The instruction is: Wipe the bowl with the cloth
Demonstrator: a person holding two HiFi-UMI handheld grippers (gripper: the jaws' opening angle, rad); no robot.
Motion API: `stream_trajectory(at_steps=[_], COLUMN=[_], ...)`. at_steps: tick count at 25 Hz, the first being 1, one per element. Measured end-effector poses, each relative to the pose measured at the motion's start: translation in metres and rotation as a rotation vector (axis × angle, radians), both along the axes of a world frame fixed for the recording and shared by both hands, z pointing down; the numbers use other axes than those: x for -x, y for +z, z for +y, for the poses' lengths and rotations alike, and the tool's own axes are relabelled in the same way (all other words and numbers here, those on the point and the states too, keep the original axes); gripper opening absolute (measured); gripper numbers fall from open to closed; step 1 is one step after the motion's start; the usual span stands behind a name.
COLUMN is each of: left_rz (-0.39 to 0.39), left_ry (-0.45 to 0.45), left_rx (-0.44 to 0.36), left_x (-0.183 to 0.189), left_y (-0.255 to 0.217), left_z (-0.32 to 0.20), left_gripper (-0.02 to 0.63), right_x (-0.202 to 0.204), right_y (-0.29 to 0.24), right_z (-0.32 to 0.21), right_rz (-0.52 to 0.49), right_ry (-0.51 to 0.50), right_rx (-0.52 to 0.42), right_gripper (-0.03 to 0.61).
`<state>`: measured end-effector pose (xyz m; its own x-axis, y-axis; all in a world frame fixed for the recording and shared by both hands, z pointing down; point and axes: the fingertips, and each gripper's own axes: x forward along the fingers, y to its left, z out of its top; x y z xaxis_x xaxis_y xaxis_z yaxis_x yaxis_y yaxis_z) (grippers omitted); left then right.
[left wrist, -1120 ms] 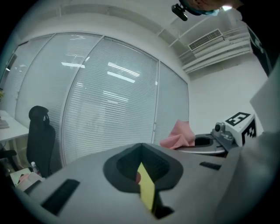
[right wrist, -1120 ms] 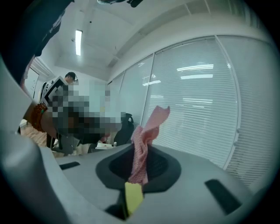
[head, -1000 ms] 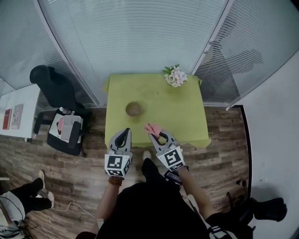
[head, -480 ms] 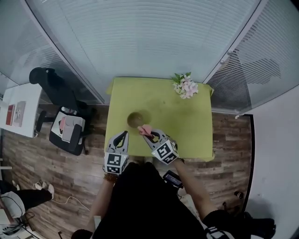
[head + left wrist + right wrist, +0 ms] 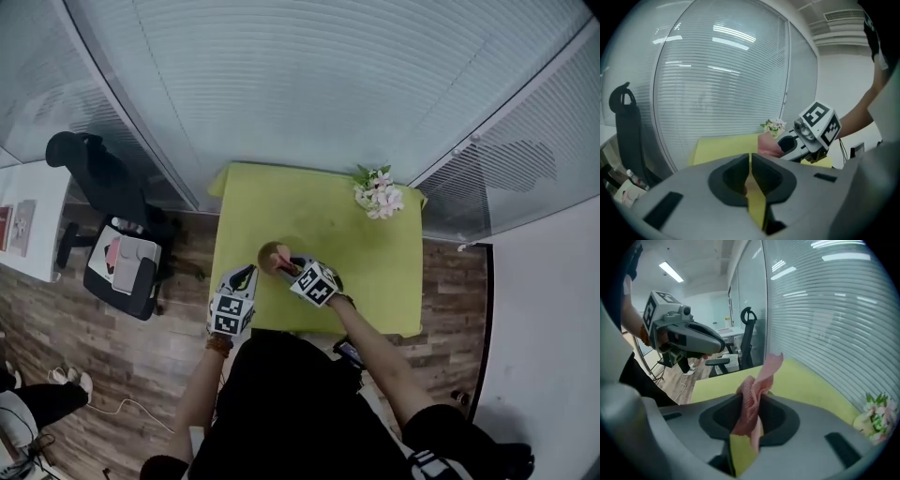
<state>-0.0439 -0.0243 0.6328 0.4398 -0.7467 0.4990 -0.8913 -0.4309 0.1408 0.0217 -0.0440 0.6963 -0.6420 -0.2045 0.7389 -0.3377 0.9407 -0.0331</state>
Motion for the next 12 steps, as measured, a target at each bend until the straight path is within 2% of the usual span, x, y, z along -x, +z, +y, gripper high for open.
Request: stream_trajectory(at_steps=[4, 7, 10, 12], left_rz=[0.034, 0.063, 0.094, 0.102], left_ry=[0.016, 0.015, 0.013, 0.017], left_rx=[0.051, 0.087, 0.129, 0.154], left_x=[0.011, 0.014, 0.017, 0.019], left_y=[0.032, 0.051, 0.066, 0.076], left_z=[-0.013, -0.024, -0.025, -0.03], left_gripper=[0.009, 0.009, 0.009, 0.009], right_x=[0.013, 0.013, 0.009, 0.005], right_y=[0.031, 0.045, 0.054, 0.059], right_z=[-0.015, -0.031, -0.035, -0.038], right_rz=[0.1, 0.17, 0.236, 0.262], right_ry=[0.006, 0.028, 0.04, 0.04], right_rx=[0.026, -0.023, -0.062, -0.06], right_gripper=[0.118, 0.145, 0.203, 0.267])
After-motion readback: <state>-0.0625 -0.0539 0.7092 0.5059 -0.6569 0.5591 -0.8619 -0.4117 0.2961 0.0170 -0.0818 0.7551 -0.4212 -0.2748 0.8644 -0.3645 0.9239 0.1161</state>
